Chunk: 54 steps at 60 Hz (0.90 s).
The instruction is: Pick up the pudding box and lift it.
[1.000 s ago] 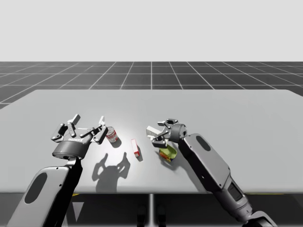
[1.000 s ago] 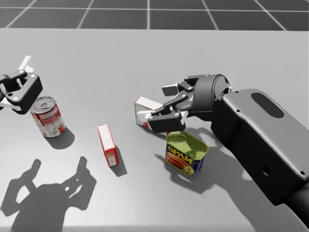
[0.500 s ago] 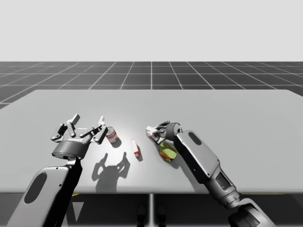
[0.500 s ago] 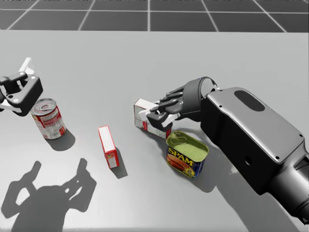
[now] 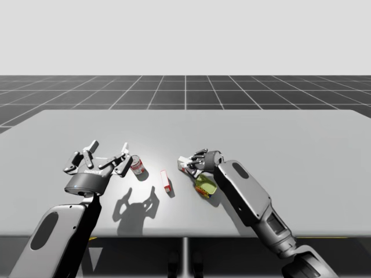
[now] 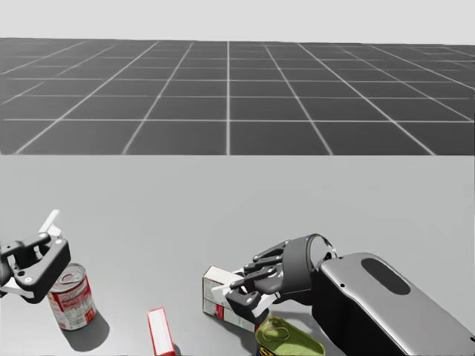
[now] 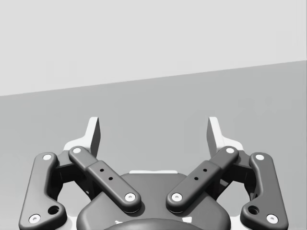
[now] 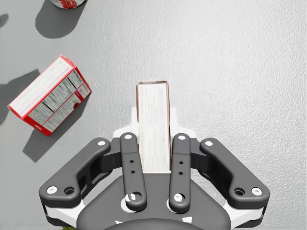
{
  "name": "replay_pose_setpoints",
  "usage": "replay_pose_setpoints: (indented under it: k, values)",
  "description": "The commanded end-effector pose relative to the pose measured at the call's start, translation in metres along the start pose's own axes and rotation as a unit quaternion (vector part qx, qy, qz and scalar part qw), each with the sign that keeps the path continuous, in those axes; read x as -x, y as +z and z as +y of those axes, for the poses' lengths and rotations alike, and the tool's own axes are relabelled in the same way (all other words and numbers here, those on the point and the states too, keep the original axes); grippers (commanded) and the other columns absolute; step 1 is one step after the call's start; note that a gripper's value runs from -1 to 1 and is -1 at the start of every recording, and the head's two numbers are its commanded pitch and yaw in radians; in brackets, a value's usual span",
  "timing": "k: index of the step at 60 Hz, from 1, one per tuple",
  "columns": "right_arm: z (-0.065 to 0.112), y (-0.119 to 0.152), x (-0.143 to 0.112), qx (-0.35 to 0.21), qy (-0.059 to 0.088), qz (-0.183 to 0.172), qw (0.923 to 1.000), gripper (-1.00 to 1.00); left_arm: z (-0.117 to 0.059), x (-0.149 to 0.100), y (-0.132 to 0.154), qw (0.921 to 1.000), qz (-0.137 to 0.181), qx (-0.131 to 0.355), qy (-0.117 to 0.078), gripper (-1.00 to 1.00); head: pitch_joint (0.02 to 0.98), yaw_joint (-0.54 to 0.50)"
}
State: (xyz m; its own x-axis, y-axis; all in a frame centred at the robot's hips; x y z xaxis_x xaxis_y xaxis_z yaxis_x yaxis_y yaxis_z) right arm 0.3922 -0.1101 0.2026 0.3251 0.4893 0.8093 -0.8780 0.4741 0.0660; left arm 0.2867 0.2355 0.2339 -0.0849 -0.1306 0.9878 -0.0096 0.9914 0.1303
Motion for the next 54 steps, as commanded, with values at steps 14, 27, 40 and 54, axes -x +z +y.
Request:
replay_pose_setpoints:
  k: [14,27,40,54]
  values:
    - [-0.001,0.002,0.011,0.041,-0.002,0.020,0.9989,1.00,-0.003,0.002,0.000,1.0000,0.001,0.001,-0.002,-1.00,0.433,-0.02]
    - [0.000,0.017,-0.008,0.078,0.022,-0.024,0.9964,1.00,-0.002,0.002,-0.001,1.0000,0.001,0.000,-0.002,-1.00,0.432,-0.03]
    - [0.002,0.031,-0.031,0.127,0.041,-0.075,0.9882,1.00,-0.002,0.002,-0.001,1.0000,0.001,0.000,-0.002,-1.00,0.430,-0.03]
    - [0.003,0.062,-0.069,0.181,0.059,-0.149,0.9705,1.00,-0.003,0.002,-0.002,1.0000,0.002,-0.002,-0.004,-1.00,0.428,-0.03]
